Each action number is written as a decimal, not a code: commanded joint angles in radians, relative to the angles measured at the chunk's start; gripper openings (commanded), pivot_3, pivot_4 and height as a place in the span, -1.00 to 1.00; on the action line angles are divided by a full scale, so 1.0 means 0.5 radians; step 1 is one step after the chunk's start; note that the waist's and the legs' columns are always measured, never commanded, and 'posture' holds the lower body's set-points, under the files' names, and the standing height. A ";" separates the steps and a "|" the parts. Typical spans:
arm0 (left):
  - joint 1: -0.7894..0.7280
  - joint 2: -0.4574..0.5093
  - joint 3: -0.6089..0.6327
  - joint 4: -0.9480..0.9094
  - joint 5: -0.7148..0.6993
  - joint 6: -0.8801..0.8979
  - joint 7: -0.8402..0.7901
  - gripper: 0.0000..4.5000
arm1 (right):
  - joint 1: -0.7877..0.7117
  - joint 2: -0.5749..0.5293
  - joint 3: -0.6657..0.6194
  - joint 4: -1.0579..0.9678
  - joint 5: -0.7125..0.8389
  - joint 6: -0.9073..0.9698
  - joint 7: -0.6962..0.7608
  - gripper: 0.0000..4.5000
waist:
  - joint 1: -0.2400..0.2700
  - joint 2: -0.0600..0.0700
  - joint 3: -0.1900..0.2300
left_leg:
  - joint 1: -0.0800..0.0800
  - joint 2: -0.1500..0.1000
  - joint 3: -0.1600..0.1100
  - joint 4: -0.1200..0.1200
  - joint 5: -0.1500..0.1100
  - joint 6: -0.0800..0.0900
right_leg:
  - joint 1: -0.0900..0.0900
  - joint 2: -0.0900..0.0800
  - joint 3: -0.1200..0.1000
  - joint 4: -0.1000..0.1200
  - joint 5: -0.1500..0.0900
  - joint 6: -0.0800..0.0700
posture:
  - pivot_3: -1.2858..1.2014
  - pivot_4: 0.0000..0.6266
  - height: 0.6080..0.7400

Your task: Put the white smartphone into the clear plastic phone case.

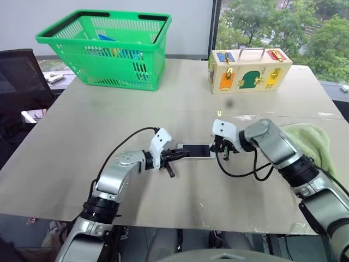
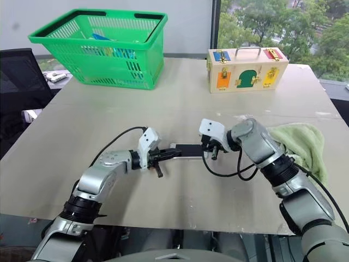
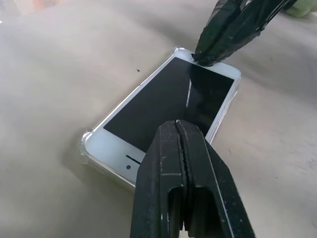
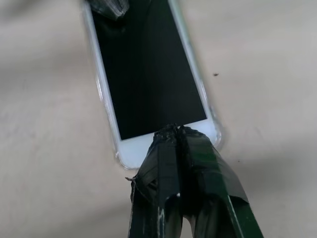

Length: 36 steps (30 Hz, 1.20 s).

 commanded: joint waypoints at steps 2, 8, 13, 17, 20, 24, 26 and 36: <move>-0.002 -0.078 0.201 -0.100 -0.194 0.102 0.062 -1.00 | 0.208 0.074 -0.244 -0.151 0.207 0.078 -0.109 -0.99 | -0.010 0.003 0.036 | -0.003 0.000 0.000 0.000 0.000 0.000 | -0.003 0.000 -0.001 0.000 0.000 0.001 | 0.03 -0.52 1.00; -0.053 -0.118 0.500 -0.188 -0.496 0.279 0.138 -1.00 | 0.303 -0.024 -0.450 -0.553 0.385 0.232 -0.174 -0.99 | -0.002 0.005 0.090 | -0.042 0.003 0.006 0.002 0.007 0.005 | -0.039 0.006 -0.008 0.005 0.018 0.012 | 0.03 -0.52 1.00; -0.007 0.032 0.582 -0.228 -0.563 0.346 0.061 -1.00 | 0.389 -0.125 -0.480 -0.762 0.463 0.306 -0.235 -0.99 | -0.001 -0.005 0.120 | -0.044 -0.004 0.011 0.004 0.010 -0.005 | -0.038 0.007 -0.009 0.002 0.020 0.010 | 0.03 -0.52 1.00; 0.071 0.182 0.552 -0.276 -0.558 0.344 -0.051 -1.00 | 0.456 -0.181 -0.517 -0.933 0.561 0.341 -0.248 -0.99 | 0.000 -0.010 0.138 | -0.044 -0.005 0.011 0.007 0.010 -0.004 | -0.037 0.008 -0.007 0.002 0.015 0.020 | 0.03 -0.52 1.00; 0.097 0.233 0.512 -0.297 -0.552 0.324 -0.111 -1.00 | 0.455 -0.184 -0.521 -1.002 0.637 0.365 -0.260 -0.99 | 0.001 -0.010 0.143 | -0.044 -0.003 0.008 0.008 0.005 0.004 | -0.037 0.003 -0.009 0.002 0.014 0.020 | 0.03 -0.52 1.00; 0.147 0.283 0.432 -0.350 -0.524 0.280 -0.210 -1.00 | 0.368 -0.171 -0.370 -0.897 0.591 0.365 -0.330 -0.99 | 0.000 -0.010 0.144 | -0.043 -0.002 0.004 0.011 0.005 0.004 | -0.035 0.004 -0.012 0.004 0.015 0.019 | 0.03 -0.52 1.00; 0.158 0.302 0.411 -0.354 -0.509 0.258 -0.232 -1.00 | 0.325 -0.186 -0.297 -0.815 0.558 0.355 -0.344 -0.99 | -0.001 -0.010 0.145 | -0.042 -0.002 0.004 0.012 0.005 0.004 | -0.035 0.004 -0.011 0.006 0.015 0.019 | 0.03 -0.52 1.00; 0.200 0.328 0.385 -0.349 -0.456 0.179 -0.238 -1.00 | 0.143 -0.326 0.172 -0.440 0.404 0.294 -0.110 -0.99 | 0.000 -0.015 0.141 | -0.039 -0.002 0.006 0.017 0.010 -0.004 | -0.031 0.006 -0.010 0.009 0.015 0.020 | 0.03 -0.52 1.00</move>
